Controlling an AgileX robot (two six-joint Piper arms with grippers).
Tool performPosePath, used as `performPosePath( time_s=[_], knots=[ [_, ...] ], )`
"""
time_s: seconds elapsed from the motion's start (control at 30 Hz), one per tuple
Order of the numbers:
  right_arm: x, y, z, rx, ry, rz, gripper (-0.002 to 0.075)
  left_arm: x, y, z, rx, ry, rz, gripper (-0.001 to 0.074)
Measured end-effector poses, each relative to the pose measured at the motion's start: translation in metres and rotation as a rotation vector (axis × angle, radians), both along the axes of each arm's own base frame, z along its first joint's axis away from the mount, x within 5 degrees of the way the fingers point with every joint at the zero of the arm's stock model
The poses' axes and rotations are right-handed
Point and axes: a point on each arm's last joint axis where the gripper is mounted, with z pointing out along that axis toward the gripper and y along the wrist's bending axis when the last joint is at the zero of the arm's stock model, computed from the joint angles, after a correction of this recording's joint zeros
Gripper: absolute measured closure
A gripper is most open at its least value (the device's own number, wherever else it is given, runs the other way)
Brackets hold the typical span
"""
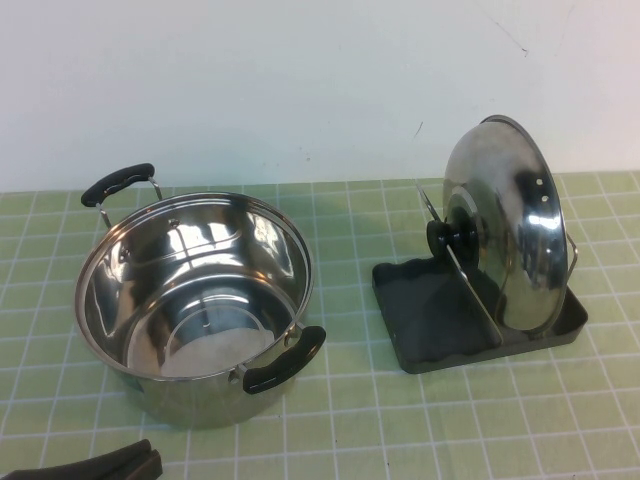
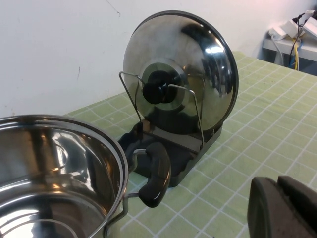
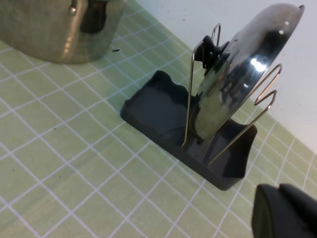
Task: Put pot lid on rack
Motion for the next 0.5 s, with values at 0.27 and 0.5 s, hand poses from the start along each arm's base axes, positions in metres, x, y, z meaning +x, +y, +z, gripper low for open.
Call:
performPosePath(
  time_s=[0.27,0.5],
  knots=[
    [0.000,0.000,0.000,0.001,0.000,0.001,0.0725,-0.001,0.002,-0.003,-0.001,0.003,0.006,0.0736],
    [0.000,0.000,0.000,0.001,0.000,0.001,0.0725,-0.002,0.024,-0.006,-0.094,0.046,0.219,0.0736]
  ],
)
